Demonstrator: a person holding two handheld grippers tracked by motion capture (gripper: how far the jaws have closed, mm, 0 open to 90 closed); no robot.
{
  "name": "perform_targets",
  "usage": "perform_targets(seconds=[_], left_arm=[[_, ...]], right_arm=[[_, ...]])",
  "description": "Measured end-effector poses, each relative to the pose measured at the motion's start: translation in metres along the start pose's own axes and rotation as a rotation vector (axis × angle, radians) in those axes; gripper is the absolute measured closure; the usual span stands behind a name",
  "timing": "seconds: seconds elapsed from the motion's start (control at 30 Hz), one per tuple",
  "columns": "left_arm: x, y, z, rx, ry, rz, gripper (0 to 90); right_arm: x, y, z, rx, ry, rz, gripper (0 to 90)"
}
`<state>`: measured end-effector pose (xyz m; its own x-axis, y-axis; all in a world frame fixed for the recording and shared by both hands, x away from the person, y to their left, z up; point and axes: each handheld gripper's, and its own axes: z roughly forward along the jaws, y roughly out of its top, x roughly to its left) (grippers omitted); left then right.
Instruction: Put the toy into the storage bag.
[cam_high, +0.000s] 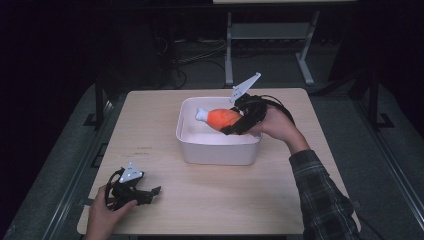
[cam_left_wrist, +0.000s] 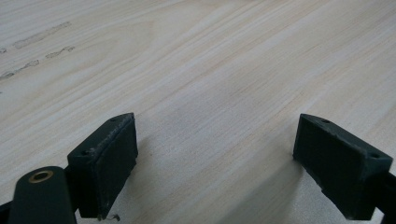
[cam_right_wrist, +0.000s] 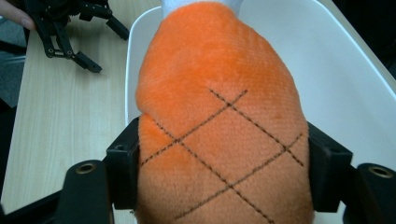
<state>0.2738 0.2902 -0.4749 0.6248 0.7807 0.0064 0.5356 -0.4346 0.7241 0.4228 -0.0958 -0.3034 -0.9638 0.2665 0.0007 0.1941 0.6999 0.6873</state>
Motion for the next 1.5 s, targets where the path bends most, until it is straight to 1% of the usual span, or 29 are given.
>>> perform_targets(seconds=[0.13,0.27,0.37,0.57,0.87,0.97,1.27,1.5], left_arm=[[0.0,0.0,0.0,0.0,0.0,0.0,12.9],[0.0,0.0,0.0,0.0,0.0,0.0,12.9],[0.0,0.0,0.0,0.0,0.0,0.0,12.9],[0.0,0.0,0.0,0.0,0.0,0.0,12.9],[0.0,0.0,0.0,0.0,0.0,0.0,12.9],[0.0,0.0,0.0,0.0,0.0,0.0,12.9],[0.0,0.0,0.0,0.0,0.0,0.0,12.9],[0.0,0.0,0.0,0.0,0.0,0.0,12.9]], right_arm=[[0.001,0.006,0.008,0.014,0.017,-0.017,29.0],[0.003,0.011,0.018,0.039,0.035,-0.025,28.5],[0.003,0.013,0.024,0.06,0.04,-0.039,28.1],[0.005,0.014,0.03,0.086,0.057,-0.042,26.1],[0.006,0.013,0.034,0.107,0.07,-0.038,21.9],[0.006,0.013,0.034,0.113,0.068,-0.039,20.8],[0.006,0.014,0.036,0.113,0.073,-0.032,16.9],[0.006,0.014,0.036,0.113,0.073,-0.026,15.7]])
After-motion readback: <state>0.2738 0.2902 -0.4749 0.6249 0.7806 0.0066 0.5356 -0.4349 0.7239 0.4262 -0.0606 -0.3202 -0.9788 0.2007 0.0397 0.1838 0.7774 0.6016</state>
